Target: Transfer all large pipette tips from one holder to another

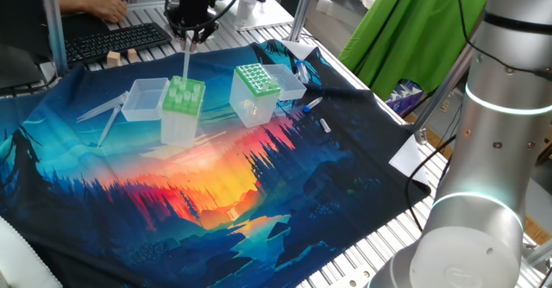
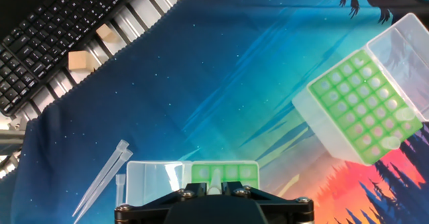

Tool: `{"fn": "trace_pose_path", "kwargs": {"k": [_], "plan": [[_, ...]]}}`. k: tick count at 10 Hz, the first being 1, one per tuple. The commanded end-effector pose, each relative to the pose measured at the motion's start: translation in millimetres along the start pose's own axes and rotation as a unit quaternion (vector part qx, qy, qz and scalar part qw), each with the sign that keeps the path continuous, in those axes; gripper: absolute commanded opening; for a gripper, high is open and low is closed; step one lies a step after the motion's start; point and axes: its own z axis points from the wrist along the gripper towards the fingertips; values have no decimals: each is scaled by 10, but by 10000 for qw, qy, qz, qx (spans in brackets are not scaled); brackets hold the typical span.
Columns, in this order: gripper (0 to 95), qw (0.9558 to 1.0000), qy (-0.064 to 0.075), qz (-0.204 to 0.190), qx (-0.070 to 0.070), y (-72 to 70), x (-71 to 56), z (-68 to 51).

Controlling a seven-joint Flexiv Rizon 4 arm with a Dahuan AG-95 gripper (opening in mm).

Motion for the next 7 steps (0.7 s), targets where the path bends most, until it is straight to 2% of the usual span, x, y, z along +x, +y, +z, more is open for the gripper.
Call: {"fn": "trace_pose_path", "kwargs": {"k": [1,4,6,7], "plan": [[0,10000,7,12,-4,-35,9,-161],[0,9999,145,30,-1,-97,-5,-449],[0,9996,235,90,-101,-133,-34,-602],[0,9995,308,46,-99,-150,-65,-693]]}}
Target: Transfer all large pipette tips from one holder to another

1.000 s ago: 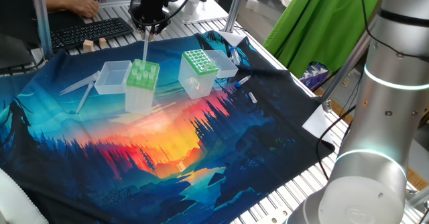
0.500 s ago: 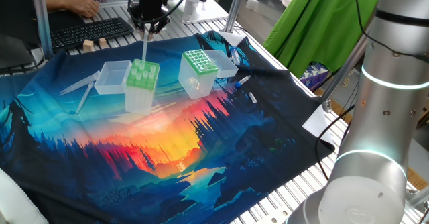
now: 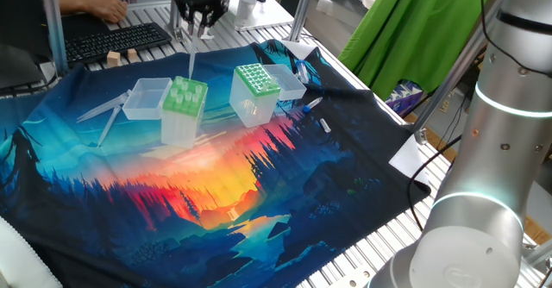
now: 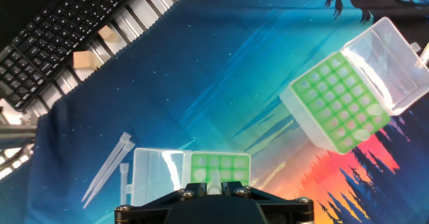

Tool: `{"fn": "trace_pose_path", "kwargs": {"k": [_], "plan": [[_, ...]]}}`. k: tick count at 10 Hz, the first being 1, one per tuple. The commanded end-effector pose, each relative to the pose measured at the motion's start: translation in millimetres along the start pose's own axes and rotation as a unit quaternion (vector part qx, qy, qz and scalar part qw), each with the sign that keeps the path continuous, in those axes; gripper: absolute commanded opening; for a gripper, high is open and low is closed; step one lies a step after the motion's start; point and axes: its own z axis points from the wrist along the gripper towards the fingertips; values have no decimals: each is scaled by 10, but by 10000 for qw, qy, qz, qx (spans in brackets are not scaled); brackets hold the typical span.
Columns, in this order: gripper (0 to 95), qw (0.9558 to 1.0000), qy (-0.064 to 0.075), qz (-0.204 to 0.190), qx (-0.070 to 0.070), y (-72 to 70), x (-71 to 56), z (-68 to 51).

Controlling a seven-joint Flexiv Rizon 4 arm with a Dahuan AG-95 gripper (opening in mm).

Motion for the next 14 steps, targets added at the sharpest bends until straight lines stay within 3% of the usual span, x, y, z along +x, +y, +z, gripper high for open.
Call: {"fn": "trace_pose_path", "kwargs": {"k": [1,2,7,10,14], "plan": [[0,10000,67,-59,16,-23,-15,-96],[0,9996,43,-276,67,-64,-64,-186],[0,9960,117,-883,63,-358,-395,-233],[0,9922,174,-1231,4,-600,-591,-168],[0,9878,211,-1545,11,-782,-735,-100]]}}
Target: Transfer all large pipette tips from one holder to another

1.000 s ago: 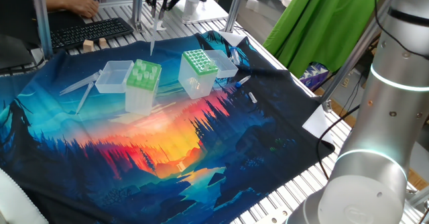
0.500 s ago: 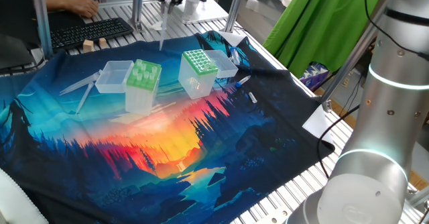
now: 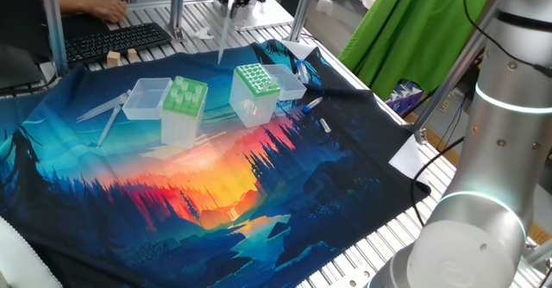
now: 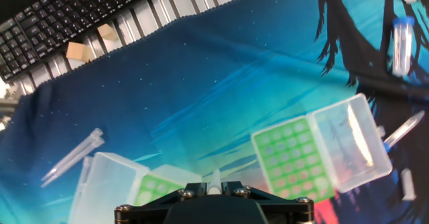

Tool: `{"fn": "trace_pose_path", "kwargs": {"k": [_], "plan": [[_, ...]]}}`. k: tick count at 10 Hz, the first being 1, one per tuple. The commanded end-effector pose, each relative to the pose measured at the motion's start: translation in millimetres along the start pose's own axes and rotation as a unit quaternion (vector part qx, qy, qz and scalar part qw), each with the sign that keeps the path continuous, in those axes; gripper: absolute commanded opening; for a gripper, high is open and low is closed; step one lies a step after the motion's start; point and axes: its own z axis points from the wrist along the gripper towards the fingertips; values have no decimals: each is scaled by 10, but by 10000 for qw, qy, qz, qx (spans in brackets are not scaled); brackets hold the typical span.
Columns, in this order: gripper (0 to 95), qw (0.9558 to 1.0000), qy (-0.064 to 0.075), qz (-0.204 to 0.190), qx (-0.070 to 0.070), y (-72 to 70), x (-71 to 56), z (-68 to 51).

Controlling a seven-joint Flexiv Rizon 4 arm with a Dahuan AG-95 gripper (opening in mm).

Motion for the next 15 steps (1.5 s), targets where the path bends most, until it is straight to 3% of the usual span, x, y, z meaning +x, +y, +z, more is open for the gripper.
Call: {"fn": "trace_pose_path", "kwargs": {"k": [1,4,7,12,15], "plan": [[0,9999,7,-143,-2,-118,-16,44],[0,9995,25,-312,-14,-296,6,99],[0,9989,33,-478,-8,-470,107,153],[0,9979,40,-639,21,-613,232,215],[0,9977,44,-677,56,-626,232,229]]}}
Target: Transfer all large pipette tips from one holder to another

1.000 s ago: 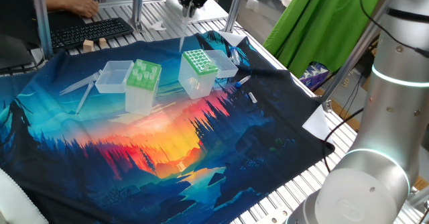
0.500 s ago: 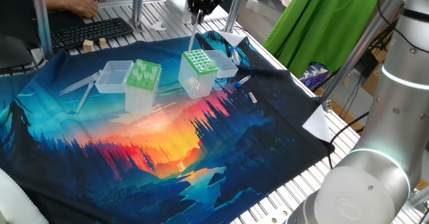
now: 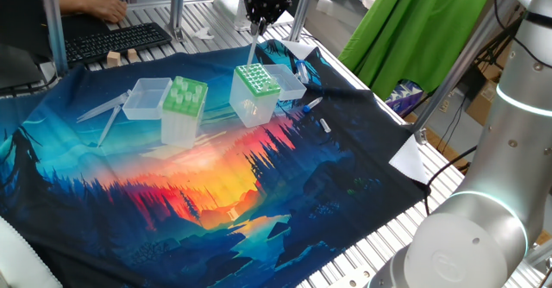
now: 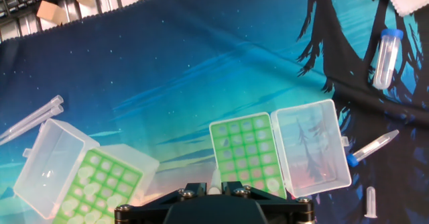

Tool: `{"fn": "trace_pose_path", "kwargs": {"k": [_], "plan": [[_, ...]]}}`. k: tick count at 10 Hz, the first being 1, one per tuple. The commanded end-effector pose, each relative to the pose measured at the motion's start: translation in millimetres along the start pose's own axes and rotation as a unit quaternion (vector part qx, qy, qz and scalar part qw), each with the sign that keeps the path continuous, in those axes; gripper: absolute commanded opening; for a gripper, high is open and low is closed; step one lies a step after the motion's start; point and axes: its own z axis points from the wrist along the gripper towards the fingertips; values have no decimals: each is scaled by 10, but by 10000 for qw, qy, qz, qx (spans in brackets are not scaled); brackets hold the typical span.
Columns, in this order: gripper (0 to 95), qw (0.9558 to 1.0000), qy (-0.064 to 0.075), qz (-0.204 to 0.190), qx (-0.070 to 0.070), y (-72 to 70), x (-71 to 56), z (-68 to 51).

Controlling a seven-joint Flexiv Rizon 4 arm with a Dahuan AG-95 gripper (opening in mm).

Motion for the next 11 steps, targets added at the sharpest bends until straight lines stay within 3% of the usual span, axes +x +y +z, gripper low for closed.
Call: {"fn": "trace_pose_path", "kwargs": {"k": [1,5,11], "plan": [[0,10000,12,14,-8,0,-4,1],[0,9999,58,128,-34,0,-4,1],[0,9977,53,677,20,0,-4,1]]}}
